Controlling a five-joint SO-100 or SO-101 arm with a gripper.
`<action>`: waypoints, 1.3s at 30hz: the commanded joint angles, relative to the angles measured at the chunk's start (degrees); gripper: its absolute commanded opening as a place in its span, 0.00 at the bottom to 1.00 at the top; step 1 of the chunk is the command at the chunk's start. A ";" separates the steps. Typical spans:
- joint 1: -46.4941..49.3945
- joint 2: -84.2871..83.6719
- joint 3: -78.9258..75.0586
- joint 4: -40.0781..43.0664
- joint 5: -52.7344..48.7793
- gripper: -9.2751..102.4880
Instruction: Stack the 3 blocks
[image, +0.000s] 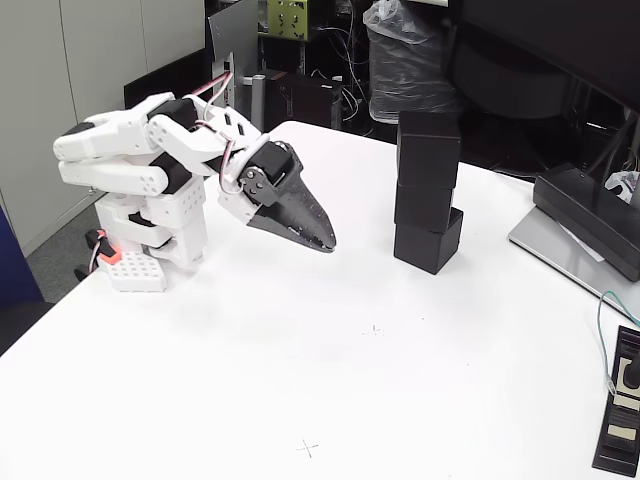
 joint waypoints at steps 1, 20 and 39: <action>0.00 0.26 -0.26 -0.79 0.62 0.07; 4.39 0.26 -0.18 -1.14 0.53 0.07; 4.57 0.09 -0.26 -1.14 0.18 0.07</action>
